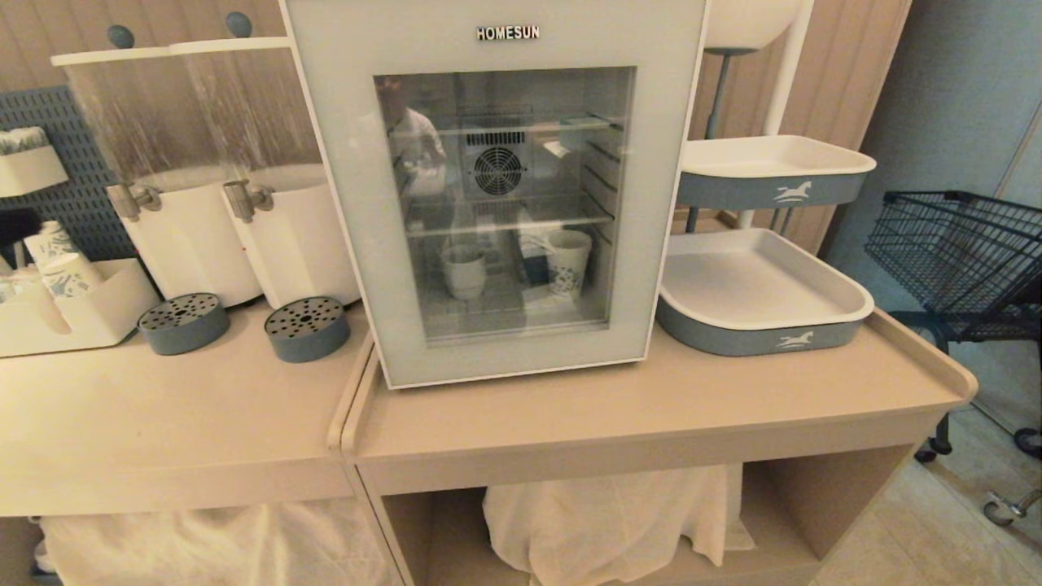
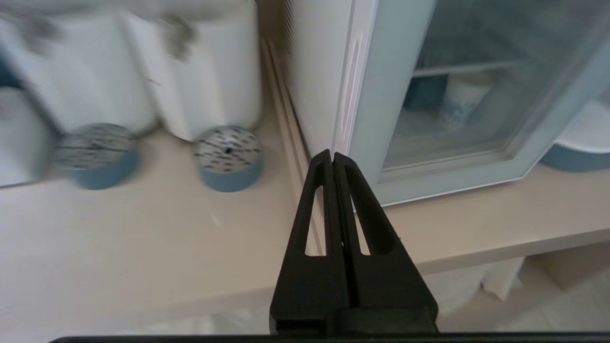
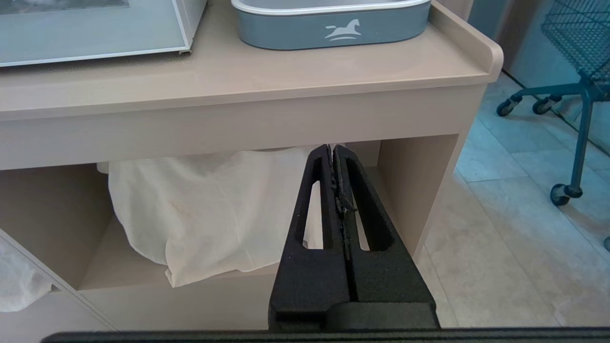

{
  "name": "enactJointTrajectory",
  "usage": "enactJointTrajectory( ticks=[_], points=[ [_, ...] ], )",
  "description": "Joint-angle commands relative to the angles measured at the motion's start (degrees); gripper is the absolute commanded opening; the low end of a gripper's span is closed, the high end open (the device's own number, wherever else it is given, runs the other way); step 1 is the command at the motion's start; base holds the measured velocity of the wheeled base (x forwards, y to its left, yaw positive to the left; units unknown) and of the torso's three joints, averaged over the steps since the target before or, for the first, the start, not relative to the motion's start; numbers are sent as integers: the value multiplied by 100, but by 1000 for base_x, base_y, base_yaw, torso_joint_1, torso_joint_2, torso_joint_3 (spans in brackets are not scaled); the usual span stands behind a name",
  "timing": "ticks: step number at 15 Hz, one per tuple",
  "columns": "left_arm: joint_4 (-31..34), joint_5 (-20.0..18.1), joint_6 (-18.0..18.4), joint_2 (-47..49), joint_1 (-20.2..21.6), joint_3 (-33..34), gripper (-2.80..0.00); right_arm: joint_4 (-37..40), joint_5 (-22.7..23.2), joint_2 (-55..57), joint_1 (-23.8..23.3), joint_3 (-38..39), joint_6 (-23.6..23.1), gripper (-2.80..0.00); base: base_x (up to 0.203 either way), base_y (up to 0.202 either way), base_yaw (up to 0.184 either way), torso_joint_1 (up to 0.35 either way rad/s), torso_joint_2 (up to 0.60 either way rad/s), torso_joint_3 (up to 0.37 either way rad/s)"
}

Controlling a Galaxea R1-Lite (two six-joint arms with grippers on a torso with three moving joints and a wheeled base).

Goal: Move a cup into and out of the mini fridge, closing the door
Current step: Open the freezer door

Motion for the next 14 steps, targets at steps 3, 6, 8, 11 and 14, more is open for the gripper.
enactJointTrajectory(
  ticks=[3,6,8,11,14],
  points=[
    [-586,-1047,-70,2239,236,-444,-280,9,1,8,1,-4,-5,-280,0,0,0,0,0,0],
    [-1010,-3364,-87,3108,828,-797,-280,9,1,13,1,1,-5,-280,0,0,0,0,0,0],
    [-1171,-4958,91,3646,1326,-966,-280,9,1,13,1,1,-5,-280,0,0,0,0,0,0],
    [-1391,-6898,494,4362,2166,-1225,0,9,1,13,1,-8,-5,-280,0,0,0,0,0,0],
    [-1653,-8310,623,4687,2636,-1407,0,9,1,13,1,-8,-5,-280,0,0,0,0,0,0]
  ],
)
